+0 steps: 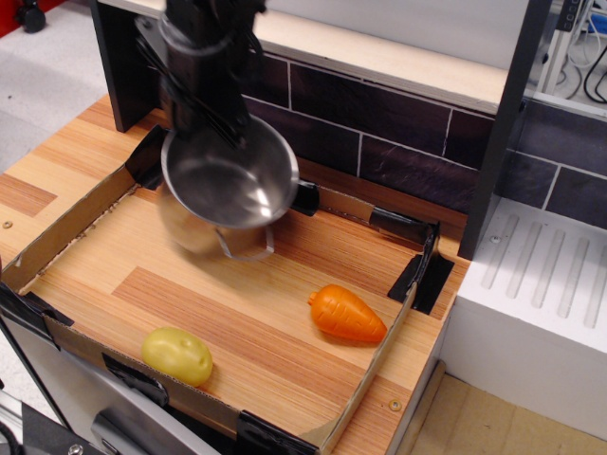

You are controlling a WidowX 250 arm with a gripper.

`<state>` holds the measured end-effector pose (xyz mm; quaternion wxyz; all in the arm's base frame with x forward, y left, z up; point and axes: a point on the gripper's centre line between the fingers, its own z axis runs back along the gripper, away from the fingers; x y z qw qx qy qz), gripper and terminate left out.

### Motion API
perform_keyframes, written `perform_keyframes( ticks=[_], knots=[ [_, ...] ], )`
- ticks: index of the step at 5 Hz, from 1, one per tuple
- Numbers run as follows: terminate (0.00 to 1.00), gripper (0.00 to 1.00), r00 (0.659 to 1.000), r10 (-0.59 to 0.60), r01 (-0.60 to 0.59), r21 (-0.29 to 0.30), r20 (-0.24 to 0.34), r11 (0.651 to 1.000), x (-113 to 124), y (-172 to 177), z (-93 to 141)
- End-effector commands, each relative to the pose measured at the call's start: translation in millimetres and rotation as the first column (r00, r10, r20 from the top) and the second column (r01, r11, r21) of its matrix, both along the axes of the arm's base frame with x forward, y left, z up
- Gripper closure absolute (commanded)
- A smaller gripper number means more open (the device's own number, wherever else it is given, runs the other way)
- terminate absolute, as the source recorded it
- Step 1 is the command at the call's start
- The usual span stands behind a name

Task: Topple metal pot

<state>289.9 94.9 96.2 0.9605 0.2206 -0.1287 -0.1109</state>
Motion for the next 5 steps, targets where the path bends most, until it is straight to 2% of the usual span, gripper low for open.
perform_keyframes(
  ticks=[1, 2, 3, 5],
  knots=[
    [0.0, 1.0, 0.998, -0.013, -0.004, 0.25, 0.068, 0.968, -6.9, 15.7, 38.0],
    [0.0, 1.0, 0.998, 0.012, 0.009, 0.312, -0.064, 0.95, -16.2, 18.6, 46.7],
    [0.0, 1.0, 0.994, 0.029, 0.012, 0.361, -0.106, 0.932, -21.5, 13.6, 42.7],
    [0.0, 1.0, 0.99, 0.067, -0.009, 0.422, -0.121, 0.907, -12.4, 9.6, 15.7]
  ],
)
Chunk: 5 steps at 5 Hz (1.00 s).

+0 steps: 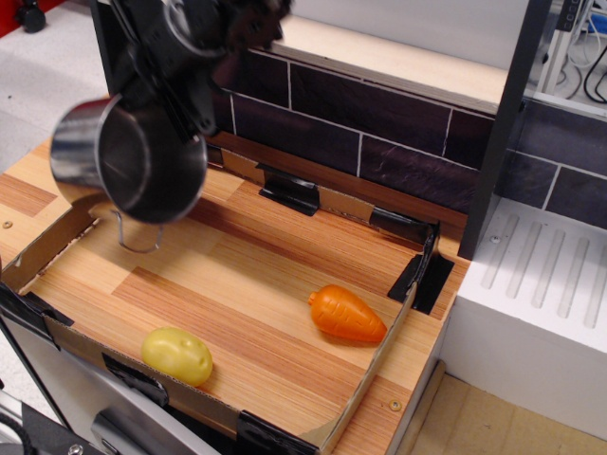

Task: Topple metal pot

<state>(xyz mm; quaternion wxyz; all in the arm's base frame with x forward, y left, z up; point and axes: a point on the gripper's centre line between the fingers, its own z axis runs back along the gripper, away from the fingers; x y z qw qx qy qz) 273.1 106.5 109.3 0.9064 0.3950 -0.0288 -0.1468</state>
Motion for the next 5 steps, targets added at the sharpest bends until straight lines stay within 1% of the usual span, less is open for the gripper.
perform_keyframes(
  ticks=[1, 2, 3, 4, 5],
  knots=[
    [0.0, 0.0, 0.999, 0.035, -0.035, 0.045, 0.0, 0.998, 9.0, -1.9, -10.8],
    [0.0, 0.0, 0.995, 0.101, -0.1, -0.038, 0.015, 0.994, 12.7, -0.5, -4.5],
    [0.0, 0.0, 0.981, 0.182, -0.172, -0.12, 0.073, 0.978, 13.7, 1.9, 10.0],
    [0.0, 0.0, 0.971, 0.238, -0.225, -0.27, 0.018, 0.936, 14.8, 3.3, 21.5],
    [0.0, 0.0, 0.971, 0.233, -0.229, -0.483, -0.053, 0.845, 14.1, 5.7, 32.6]
  ],
)
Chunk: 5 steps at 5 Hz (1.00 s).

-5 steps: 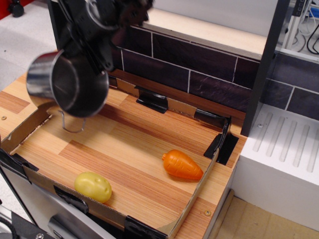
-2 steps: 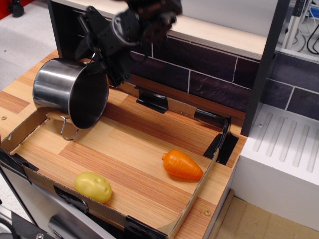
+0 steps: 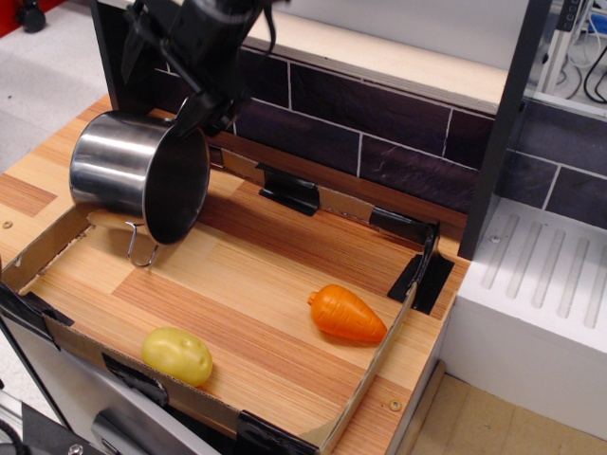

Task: Topple metal pot

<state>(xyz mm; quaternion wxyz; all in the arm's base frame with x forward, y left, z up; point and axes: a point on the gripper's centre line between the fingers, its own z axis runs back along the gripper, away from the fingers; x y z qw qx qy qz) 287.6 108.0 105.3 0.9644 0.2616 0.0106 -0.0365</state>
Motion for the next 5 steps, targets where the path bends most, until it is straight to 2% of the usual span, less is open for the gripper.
perform_keyframes(
  ticks=[1, 2, 3, 4, 5],
  knots=[
    [0.0, 0.0, 0.996, 0.015, 0.02, -0.383, 0.088, 0.923, -1.5, 4.3, 48.3],
    [0.0, 0.0, 0.99, -0.004, 0.067, -0.436, 0.144, 0.898, -2.0, 4.6, 61.5],
    [0.0, 0.0, 0.983, -0.016, 0.094, -0.428, 0.182, 0.899, -2.6, 7.3, 80.8],
    [0.0, 0.0, 0.983, -0.016, 0.094, -0.428, 0.182, 0.899, -2.6, 7.3, 80.8],
    [1.0, 0.0, 0.983, -0.016, 0.094, -0.428, 0.182, 0.899, -2.6, 7.3, 80.8]
  ],
)
